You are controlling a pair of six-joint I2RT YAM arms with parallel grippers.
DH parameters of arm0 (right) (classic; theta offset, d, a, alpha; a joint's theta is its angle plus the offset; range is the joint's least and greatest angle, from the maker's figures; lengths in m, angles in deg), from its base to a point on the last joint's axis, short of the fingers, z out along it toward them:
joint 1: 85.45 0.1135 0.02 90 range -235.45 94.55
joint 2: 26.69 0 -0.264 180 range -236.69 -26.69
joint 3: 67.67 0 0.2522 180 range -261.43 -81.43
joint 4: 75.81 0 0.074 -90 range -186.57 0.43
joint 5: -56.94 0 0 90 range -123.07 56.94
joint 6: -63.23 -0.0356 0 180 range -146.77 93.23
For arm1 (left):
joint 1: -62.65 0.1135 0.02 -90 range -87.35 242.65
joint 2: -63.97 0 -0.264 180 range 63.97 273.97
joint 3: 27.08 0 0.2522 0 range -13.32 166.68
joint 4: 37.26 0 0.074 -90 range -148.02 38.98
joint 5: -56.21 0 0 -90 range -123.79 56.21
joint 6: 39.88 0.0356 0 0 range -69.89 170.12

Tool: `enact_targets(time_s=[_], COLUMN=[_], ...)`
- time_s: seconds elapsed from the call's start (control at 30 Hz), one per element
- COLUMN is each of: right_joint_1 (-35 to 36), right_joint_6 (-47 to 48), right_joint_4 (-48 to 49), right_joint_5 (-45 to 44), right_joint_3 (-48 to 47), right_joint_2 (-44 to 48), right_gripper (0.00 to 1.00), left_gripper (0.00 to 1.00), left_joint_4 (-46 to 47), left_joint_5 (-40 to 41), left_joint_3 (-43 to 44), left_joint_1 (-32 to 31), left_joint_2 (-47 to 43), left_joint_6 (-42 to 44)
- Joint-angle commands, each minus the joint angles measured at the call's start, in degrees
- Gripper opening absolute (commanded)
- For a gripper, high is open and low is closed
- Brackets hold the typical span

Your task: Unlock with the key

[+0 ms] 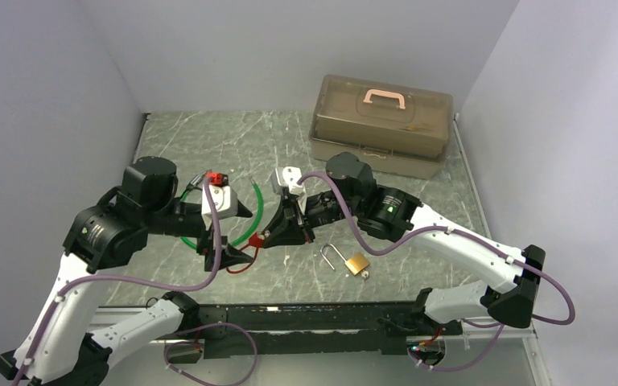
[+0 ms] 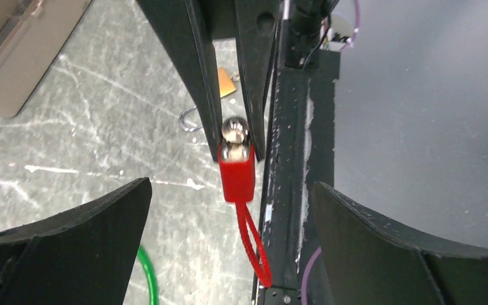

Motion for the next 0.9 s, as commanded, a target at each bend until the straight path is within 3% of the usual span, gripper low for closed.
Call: enact_targets(time_s=[0.0,0.4,0.47,0.57,0.67,0.87], right_joint_1=[0.13,0.09,0.03,0.13,0.11,-1.01], right_joint_6=[0.95,-2.32,-3.01,-3.40,-3.82,-4.88], right_joint_4=[2.30,8.03,8.67,9.09,9.64,12.89], right_joint_5=[-1.72,-1.20,-1.04,-1.25,-2.02,-6.29], right_joint_3=[-1.45,0.26,0.49,1.05,2.15,5.61], right_joint_2=[2.45,2.32,2.31,2.50,3.23,6.71], right_gripper=[0.00,0.00,0.00,0.00,0.00,0.00], left_gripper=[0.99,0.73,0.62,0.26,0.03,0.00], left_joint_4=[-7.00,2.71,4.59,5.86,5.70,3.64], left_joint_5=[6.57,7.97,8.21,7.03,7.81,5.89], left_joint_3=[0.46,-7.99,-7.63,-7.61,-7.60,-10.45], left_joint_1=[1.23,1.38,1.40,1.44,1.61,2.85], left_joint_2=[-2.50,-5.21,-4.71,-4.61,-5.37,-7.65], left_joint_6=[5.24,0.58,0.09,0.02,-0.05,0.06])
